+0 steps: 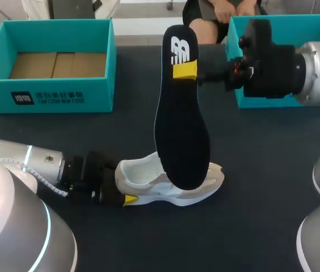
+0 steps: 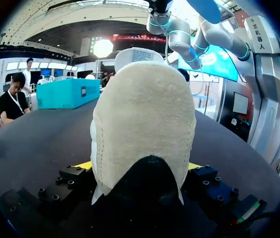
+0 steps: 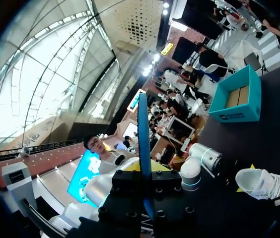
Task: Take the shoe out of the shoebox, open the shoe tongue, remove and reinsert the insole, then place the shoe into the shoebox
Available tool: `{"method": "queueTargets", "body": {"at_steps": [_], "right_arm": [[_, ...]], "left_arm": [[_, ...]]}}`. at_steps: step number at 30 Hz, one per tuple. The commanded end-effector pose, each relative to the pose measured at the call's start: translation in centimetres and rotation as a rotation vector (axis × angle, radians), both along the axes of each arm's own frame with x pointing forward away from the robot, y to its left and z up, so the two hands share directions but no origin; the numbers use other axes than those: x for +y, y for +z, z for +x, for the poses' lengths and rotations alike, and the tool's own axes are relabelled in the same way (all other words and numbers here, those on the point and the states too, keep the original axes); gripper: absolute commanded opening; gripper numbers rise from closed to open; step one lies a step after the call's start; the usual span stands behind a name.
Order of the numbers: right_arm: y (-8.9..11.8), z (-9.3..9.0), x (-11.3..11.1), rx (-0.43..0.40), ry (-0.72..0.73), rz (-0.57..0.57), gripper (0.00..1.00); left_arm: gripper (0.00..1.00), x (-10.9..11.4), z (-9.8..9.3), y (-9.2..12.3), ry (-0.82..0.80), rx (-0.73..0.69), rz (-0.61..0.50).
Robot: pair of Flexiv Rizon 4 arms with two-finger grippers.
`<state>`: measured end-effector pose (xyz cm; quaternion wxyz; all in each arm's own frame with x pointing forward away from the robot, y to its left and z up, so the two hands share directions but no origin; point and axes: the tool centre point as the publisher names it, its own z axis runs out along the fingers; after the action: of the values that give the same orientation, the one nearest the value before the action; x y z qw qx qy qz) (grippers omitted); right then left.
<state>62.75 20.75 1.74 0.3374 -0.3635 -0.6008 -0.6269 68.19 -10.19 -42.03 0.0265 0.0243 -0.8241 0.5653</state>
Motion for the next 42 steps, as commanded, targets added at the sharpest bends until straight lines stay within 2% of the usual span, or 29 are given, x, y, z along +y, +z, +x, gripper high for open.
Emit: {"method": "queueTargets", "body": {"at_steps": [1,8,12,27,32,42], "right_arm": [[0.0,0.0,0.2,0.002,-0.001,-0.003,0.0],[0.0,0.0,0.2,0.002,-0.001,-0.003,0.0],[0.0,0.0,0.2,0.002,-0.001,-0.003,0.0],[0.0,0.0,0.2,0.002,-0.001,-0.003,0.0],[0.0,0.0,0.2,0.002,-0.001,-0.003,0.0],[0.0,0.0,0.2,0.002,-0.001,-0.003,0.0]], "left_arm": [[1.0,0.7,-0.4,1.1,-0.008,0.015,0.005],[1.0,1.3,-0.4,2.6,-0.007,0.025,0.072],[1.0,1.5,-0.7,3.5,-0.032,0.05,0.166],[1.0,1.5,-0.5,3.6,-0.038,0.066,0.174],[1.0,1.7,0.0,4.7,-0.028,0.111,0.318],[1.0,1.8,-0.8,6.3,-0.097,0.149,0.531]]}}
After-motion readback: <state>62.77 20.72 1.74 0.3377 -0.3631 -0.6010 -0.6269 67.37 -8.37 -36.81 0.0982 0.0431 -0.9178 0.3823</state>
